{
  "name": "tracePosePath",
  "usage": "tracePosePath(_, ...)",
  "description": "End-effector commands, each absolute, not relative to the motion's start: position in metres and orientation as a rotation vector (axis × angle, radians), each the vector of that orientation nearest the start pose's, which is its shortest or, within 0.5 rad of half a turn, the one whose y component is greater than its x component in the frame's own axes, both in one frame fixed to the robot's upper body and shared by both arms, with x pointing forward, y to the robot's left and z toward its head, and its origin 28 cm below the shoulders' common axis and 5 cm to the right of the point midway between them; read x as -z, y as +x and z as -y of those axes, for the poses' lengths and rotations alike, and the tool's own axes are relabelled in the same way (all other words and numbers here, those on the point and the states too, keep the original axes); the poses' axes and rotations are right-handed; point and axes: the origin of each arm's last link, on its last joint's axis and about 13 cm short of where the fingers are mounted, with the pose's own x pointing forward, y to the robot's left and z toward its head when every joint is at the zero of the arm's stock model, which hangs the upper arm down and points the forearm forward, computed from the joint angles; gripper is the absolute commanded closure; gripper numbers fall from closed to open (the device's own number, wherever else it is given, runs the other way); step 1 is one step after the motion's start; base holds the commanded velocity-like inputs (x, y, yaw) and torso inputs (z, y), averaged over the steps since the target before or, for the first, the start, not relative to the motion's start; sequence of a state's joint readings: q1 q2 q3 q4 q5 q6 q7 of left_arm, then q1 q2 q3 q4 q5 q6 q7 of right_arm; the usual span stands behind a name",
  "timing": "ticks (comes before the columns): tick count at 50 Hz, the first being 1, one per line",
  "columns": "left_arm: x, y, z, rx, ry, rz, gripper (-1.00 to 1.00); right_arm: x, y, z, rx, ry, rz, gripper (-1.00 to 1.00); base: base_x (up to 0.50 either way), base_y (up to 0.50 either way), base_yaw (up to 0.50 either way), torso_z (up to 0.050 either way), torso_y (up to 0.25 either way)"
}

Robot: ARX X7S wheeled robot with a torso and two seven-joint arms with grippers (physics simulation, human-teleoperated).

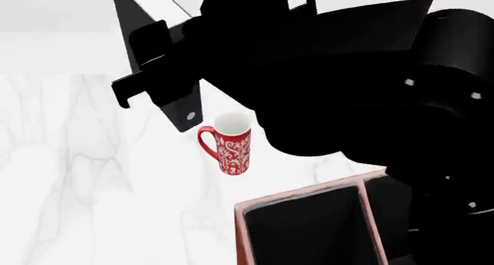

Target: Pick up the book and place it in the right compartment of the caddy.

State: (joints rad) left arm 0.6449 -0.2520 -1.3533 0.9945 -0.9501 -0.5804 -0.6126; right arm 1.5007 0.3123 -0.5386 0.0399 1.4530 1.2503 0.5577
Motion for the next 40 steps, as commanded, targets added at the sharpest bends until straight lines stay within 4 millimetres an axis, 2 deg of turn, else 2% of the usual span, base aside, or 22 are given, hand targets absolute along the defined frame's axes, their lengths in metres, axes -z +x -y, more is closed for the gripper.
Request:
tracePosePath(1,-0.186,0.021,-0.355,-1.101,0.055,0.189,-1.00,-0.371,0.295,0.087,-0.365,-0.107,-0.103,1.00,0.00,0.00,0.00,0.000,0.000)
tracePosePath(11,-0.185,0.022,-0.355,-1.100,0.057,0.184,-1.00,-0.377,0.289,0.118,-0.242,-0.072,-0.088,1.00,0.00,0.00,0.00,0.000,0.002)
tracePosePath(26,-0.185,0.023,-0.354,-1.095,0.059,0.183,-1.00,-0.368,0.265,0.166,-0.088,-0.042,-0.059,1.00,0.00,0.00,0.00,0.000,0.001)
tracePosePath(40,-0.185,0.025,-0.353,-1.089,0.059,0.183,-1.00,-0.355,0.262,0.205,0.070,-0.012,-0.079,1.00,0.00,0.00,0.00,0.000,0.001)
